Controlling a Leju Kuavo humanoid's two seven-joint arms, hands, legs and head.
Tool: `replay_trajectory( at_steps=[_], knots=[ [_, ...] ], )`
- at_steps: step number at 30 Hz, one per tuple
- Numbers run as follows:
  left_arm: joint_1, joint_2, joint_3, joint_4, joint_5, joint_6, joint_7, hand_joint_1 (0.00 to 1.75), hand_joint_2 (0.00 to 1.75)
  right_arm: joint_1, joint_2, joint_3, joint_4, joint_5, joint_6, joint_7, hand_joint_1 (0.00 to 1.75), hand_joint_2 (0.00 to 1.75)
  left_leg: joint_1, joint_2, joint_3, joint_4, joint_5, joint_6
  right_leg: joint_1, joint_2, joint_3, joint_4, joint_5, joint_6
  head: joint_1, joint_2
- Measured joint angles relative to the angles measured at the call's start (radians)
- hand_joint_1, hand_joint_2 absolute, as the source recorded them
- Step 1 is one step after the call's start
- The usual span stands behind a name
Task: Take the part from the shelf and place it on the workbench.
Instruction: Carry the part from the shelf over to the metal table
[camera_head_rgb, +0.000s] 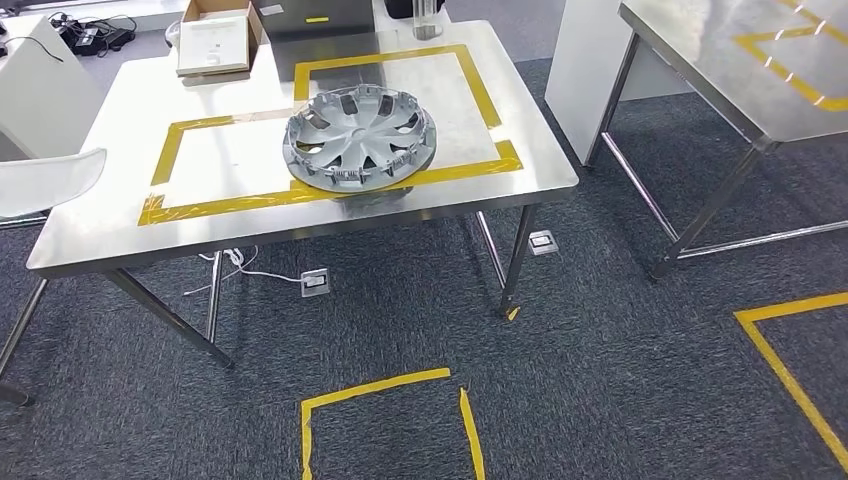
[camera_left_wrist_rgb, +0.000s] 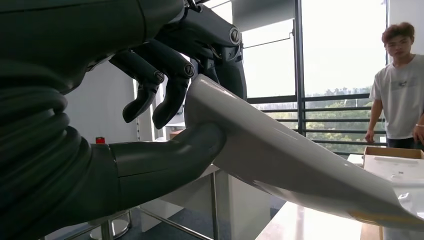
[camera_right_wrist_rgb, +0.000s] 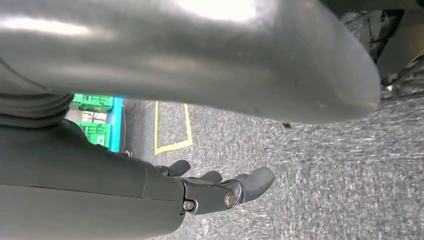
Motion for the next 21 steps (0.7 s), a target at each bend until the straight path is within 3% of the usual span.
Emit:
replay_trajectory(
  at_steps=[1,3,6,8,11,12,13,14,16,17,19,21],
  knots=[
    [0.002,-0.001,0.001,0.000,0.000,0.003,0.000,1.55,1.75,0.000,0.000,0.000,0.000,0.001,0.000,0.000,0.00,0.00,-0.001,0.000,0.017,-0.061,0.042,0.001,0.001,0.001,0.009,0.000,-0.007,0.004,0.000,0.000],
    [0.007,-0.001,0.005,-0.001,0.001,0.008,-0.001,1.55,1.75,-0.001,0.000,0.000,0.000,0.002,0.001,-0.004,0.00,0.00,-0.004,-0.002,0.047,-0.149,0.079,0.010,0.004,0.004,0.015,0.002,-0.017,0.016,0.000,0.000],
    [0.019,-0.002,0.011,-0.004,0.004,0.009,-0.002,1.55,1.75,-0.002,-0.002,0.001,0.000,0.003,0.001,-0.007,0.00,0.00,-0.006,-0.005,0.052,-0.165,0.071,0.029,0.008,0.004,0.013,0.001,-0.022,0.031,0.003,0.000],
    [0.020,-0.002,0.015,-0.007,0.004,0.009,-0.003,1.55,1.75,-0.002,-0.002,0.003,0.000,0.003,0.001,-0.007,0.00,0.00,-0.002,-0.005,0.054,-0.165,0.068,0.041,0.008,0.001,-0.003,0.035,-0.042,0.041,0.006,0.000],
    [0.016,-0.006,0.016,-0.009,0.002,0.008,-0.003,1.55,1.75,-0.003,-0.002,0.005,0.000,0.003,0.000,-0.007,0.00,0.00,-0.005,-0.005,0.059,-0.166,0.060,0.056,0.007,-0.002,-0.107,0.218,-0.110,0.045,0.008,0.000],
    [0.014,-0.008,0.016,-0.008,0.000,0.007,-0.003,1.55,1.75,-0.003,-0.002,0.006,0.000,0.002,0.000,-0.007,0.00,0.00,-0.008,-0.005,0.061,-0.165,0.057,0.058,0.008,-0.002,-0.144,0.272,-0.120,0.043,0.008,0.000],
    [0.012,-0.009,0.016,-0.006,-0.002,0.005,-0.003,1.55,1.75,-0.002,-0.002,0.006,0.000,0.002,0.000,-0.007,0.00,0.00,-0.011,-0.005,0.065,-0.165,0.054,0.061,0.009,-0.002,-0.166,0.293,-0.110,0.040,0.009,0.000],
    [0.009,-0.011,0.016,-0.004,-0.004,0.003,-0.003,1.55,1.75,-0.002,-0.002,0.006,0.000,0.001,-0.001,-0.007,0.00,0.00,-0.014,-0.005,0.070,-0.165,0.050,0.062,0.012,-0.002,-0.167,0.274,-0.081,0.034,0.008,0.000],
    [0.000,-0.011,0.016,-0.002,-0.004,0.000,-0.005,1.55,1.75,-0.002,-0.003,0.007,0.000,0.000,-0.002,-0.007,0.00,0.00,-0.018,-0.005,0.083,-0.165,0.040,0.063,0.021,-0.002,-0.122,0.146,0.005,0.014,0.008,0.000],
    [-0.005,-0.011,0.016,0.000,-0.004,-0.002,-0.006,1.55,1.75,-0.002,-0.004,0.007,0.000,0.000,-0.003,-0.007,0.00,0.00,-0.021,-0.006,0.088,-0.165,0.035,0.061,0.025,-0.003,-0.093,0.081,0.031,0.004,0.008,0.000],
    [-0.013,-0.012,0.016,0.006,-0.003,-0.006,-0.008,1.55,1.75,-0.003,-0.005,0.007,0.000,-0.001,-0.005,-0.007,0.00,0.00,-0.021,-0.007,0.092,-0.167,0.029,0.053,0.030,-0.005,-0.061,0.013,0.041,-0.004,0.007,0.000],
    [-0.016,-0.010,0.016,0.010,-0.002,-0.009,-0.010,1.55,1.75,-0.003,-0.005,0.007,0.000,-0.002,-0.006,-0.007,0.00,0.00,-0.019,-0.007,0.095,-0.172,0.026,0.042,0.030,-0.004,-0.051,-0.001,0.037,-0.004,0.007,0.000]
  ],
)
